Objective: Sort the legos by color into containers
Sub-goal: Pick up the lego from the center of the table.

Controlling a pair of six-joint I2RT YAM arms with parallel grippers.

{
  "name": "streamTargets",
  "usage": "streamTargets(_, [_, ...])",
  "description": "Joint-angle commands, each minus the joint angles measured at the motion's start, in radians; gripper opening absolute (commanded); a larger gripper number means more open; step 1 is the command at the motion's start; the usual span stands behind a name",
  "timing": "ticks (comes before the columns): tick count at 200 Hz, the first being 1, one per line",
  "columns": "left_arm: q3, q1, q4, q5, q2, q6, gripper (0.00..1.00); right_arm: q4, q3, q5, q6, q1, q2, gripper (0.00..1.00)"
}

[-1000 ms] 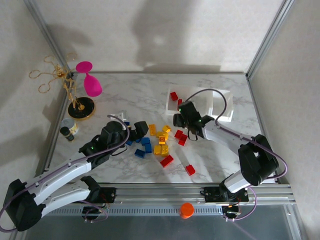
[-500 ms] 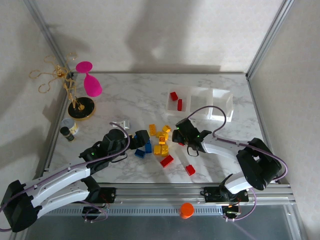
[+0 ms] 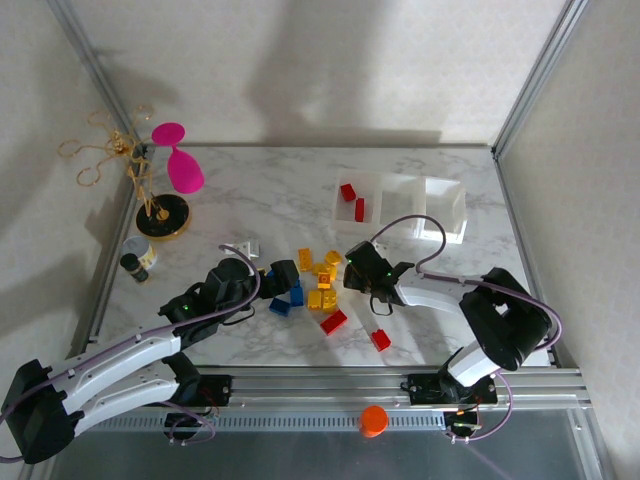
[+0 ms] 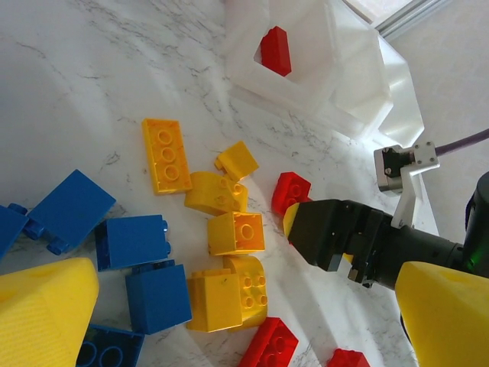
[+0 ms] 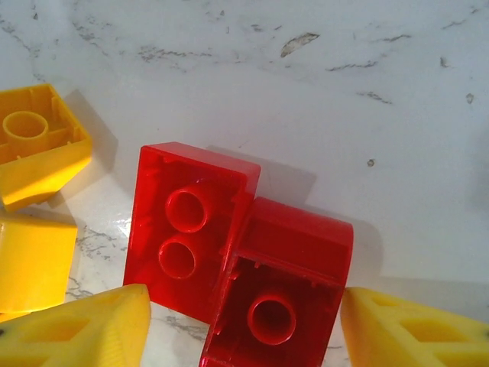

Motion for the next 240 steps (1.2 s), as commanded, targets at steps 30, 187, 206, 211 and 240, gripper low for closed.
streamTargets(30, [0.008, -0.008, 0.001, -0.019, 0.011, 0.003, 1.00, -0.053, -0.031, 0.061, 0.027, 0.010, -0.015, 0.59])
streamTargets(187, [0.085, -0.008, 0.021, -0.044, 0.054, 0.043, 1.00, -0.106, 0.059, 0.108, -0.099, -0.042, -0.171, 0.33])
streamTargets(206, [0.107, -0.008, 0.047, -0.072, 0.081, 0.043, 1.00, -0.067, 0.127, 0.104, -0.152, -0.076, -0.149, 0.32])
streamTargets(211, [0.112, -0.007, 0.055, -0.081, 0.087, 0.043, 1.00, -0.054, 0.148, 0.100, -0.170, -0.102, -0.137, 0.32])
streamTargets(240, [0.149, 0.006, 0.071, -0.124, 0.137, 0.055, 1.00, -0.023, 0.292, 0.069, -0.229, -0.166, -0.008, 0.31])
